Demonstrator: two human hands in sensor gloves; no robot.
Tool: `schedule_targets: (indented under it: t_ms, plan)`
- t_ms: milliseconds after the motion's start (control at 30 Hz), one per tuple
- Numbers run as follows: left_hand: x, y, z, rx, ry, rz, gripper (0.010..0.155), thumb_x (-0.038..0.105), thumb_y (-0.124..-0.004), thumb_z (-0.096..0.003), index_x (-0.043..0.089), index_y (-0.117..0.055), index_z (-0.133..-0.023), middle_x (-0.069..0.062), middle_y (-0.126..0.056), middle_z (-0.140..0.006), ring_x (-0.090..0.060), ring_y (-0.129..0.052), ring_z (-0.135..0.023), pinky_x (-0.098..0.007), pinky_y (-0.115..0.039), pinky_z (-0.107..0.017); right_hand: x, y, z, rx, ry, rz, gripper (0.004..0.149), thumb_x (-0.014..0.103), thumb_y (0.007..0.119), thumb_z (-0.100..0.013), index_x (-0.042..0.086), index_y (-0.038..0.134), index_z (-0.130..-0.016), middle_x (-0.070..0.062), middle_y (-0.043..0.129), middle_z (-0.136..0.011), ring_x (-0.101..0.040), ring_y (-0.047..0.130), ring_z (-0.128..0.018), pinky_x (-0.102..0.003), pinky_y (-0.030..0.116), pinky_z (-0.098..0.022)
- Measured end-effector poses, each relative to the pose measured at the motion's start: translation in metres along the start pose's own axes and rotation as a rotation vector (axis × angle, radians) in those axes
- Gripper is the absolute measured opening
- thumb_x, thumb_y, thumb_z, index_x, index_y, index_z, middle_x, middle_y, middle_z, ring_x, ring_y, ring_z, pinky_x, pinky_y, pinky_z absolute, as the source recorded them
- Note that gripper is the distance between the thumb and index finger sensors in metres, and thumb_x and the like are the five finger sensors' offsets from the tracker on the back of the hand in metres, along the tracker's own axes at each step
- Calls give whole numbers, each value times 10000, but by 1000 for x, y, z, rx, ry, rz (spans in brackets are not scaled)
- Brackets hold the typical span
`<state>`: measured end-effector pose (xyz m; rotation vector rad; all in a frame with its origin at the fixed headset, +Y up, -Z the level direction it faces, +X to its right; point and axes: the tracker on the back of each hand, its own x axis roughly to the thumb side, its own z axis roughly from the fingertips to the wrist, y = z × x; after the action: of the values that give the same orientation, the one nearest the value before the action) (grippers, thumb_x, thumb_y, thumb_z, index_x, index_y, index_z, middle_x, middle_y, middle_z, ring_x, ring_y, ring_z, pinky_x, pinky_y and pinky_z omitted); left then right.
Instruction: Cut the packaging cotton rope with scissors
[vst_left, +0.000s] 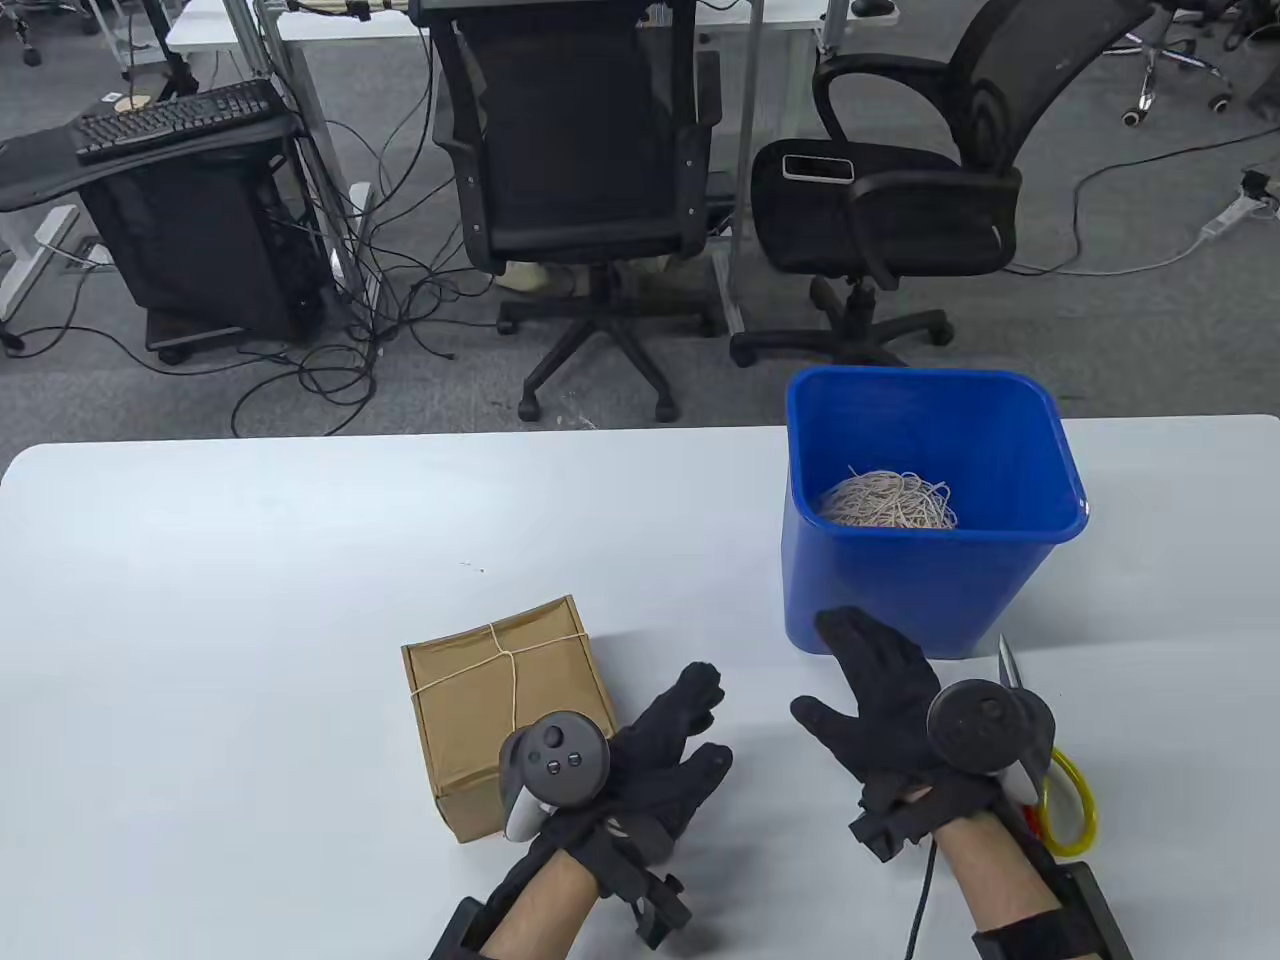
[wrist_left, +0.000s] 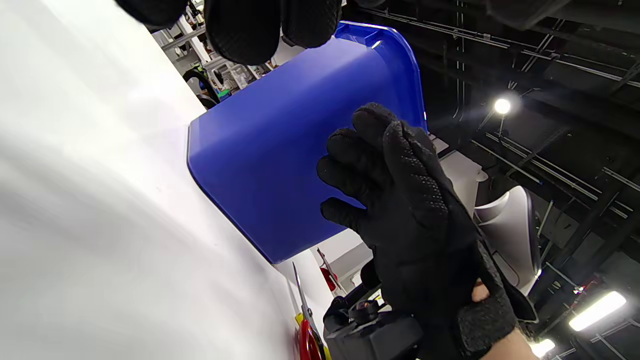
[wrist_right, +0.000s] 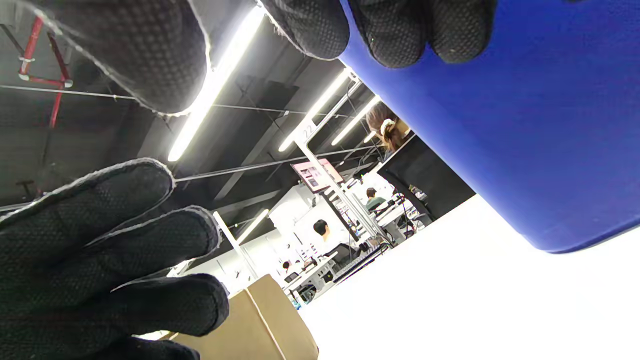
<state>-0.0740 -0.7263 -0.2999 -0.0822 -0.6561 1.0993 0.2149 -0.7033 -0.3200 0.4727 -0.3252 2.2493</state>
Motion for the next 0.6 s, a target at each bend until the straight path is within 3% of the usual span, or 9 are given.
schedule_targets:
  t_ms: [400, 600]
  plan:
    - [4, -1, 2, -2, -20, -18, 771, 556, -635, -557, 202, -286, -1147, -227, -441, -1134, -539, -615, -969, -727, -526, -625, 4, 9, 13, 51, -23, 21, 815, 537, 831, -434, 101, 576, -1074, -307, 583, -1098, -590, 593, -933, -855, 437, -595]
    - [6, -6, 2, -26, -27, -50, 771, 555, -635, -558, 201, -283, -1146, -228, -441, -1134, -539, -615, -969, -727, -526, -625, -3, 0, 23, 34, 5, 35, 813, 533, 831, -436, 100, 573, -1074, -309, 584, -1096, -590, 598, -930, -848, 461, -591]
